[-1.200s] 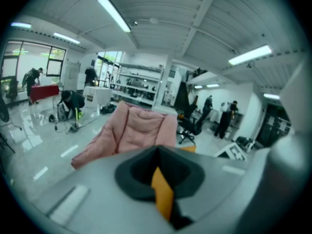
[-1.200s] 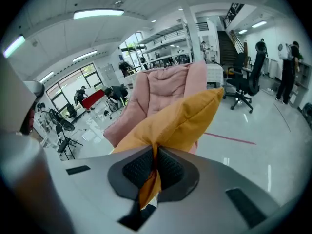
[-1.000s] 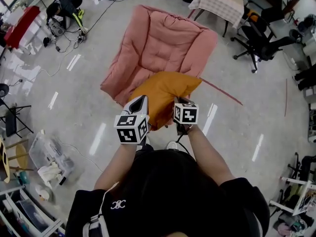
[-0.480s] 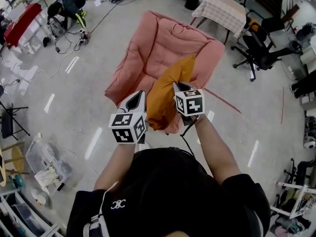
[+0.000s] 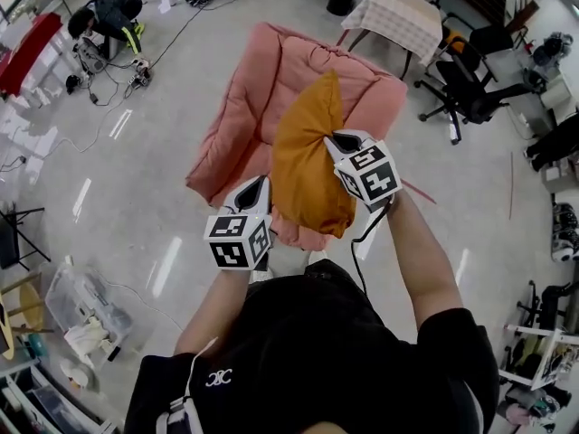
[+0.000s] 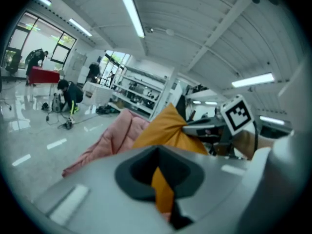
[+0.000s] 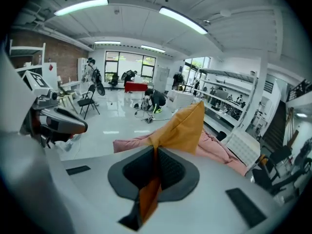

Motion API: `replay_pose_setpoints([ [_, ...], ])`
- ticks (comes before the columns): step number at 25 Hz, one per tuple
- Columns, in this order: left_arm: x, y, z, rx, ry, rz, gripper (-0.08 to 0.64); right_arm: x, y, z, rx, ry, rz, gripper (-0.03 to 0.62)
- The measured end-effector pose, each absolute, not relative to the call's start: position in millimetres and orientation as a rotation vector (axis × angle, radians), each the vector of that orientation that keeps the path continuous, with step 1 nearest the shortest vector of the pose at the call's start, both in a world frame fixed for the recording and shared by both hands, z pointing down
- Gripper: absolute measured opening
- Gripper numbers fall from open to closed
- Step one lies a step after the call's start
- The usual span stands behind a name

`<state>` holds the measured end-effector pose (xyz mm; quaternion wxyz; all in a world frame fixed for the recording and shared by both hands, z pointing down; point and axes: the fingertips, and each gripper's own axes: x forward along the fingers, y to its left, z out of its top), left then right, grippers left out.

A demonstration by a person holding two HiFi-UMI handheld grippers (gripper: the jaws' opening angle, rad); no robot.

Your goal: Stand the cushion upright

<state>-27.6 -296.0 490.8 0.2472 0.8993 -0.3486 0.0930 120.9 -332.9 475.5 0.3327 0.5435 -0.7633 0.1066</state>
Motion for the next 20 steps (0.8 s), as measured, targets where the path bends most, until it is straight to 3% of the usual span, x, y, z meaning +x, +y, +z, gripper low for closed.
replay_pose_setpoints([
  [12, 42, -332, 498, 2.341, -1.179, 0.331, -0.003, 179, -425, 506, 0.904, -2.067, -0.002, 0.013],
  [20, 55, -345, 510, 2.192, -1.396, 0.357, -0.003, 214, -522, 561, 0.840, -1.984, -0.038, 0.014],
])
